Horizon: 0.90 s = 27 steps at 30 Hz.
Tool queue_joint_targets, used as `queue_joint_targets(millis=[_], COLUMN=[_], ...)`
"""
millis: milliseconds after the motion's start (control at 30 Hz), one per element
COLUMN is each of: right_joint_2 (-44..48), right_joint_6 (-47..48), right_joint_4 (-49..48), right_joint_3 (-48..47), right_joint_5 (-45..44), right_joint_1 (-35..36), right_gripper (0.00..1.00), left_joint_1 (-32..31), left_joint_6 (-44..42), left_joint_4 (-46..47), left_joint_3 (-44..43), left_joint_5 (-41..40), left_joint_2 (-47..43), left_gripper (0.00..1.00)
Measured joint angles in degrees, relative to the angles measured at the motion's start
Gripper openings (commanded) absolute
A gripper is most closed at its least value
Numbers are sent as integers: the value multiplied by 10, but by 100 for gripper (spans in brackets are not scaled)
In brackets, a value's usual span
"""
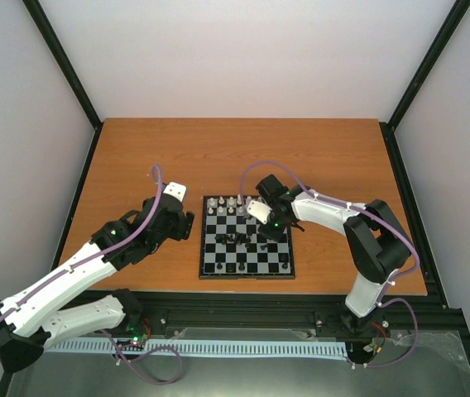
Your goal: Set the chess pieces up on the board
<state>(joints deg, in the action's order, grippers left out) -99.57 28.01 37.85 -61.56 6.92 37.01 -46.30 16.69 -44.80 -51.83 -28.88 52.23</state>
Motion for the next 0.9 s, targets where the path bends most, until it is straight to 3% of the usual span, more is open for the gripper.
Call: queue_joint_targets(millis=[500, 700, 900], right_joint_2=[14, 141, 250], right_joint_6=[-2, 2, 8], right_joint_4=[0, -5, -25], right_joint_3=[2, 9, 30], right_joint_5=[6, 58, 134], right_joint_1=[2, -8, -9], right_gripper=[6, 5, 6], left_joint_1=[1, 12, 13], left_joint_6=[0, 26, 113], left_joint_4=[0, 12, 131], left_joint_3=[1, -2, 5], left_joint_5=[13, 67, 192], left_joint_2=[5, 5, 13], left_gripper=[84, 77, 64])
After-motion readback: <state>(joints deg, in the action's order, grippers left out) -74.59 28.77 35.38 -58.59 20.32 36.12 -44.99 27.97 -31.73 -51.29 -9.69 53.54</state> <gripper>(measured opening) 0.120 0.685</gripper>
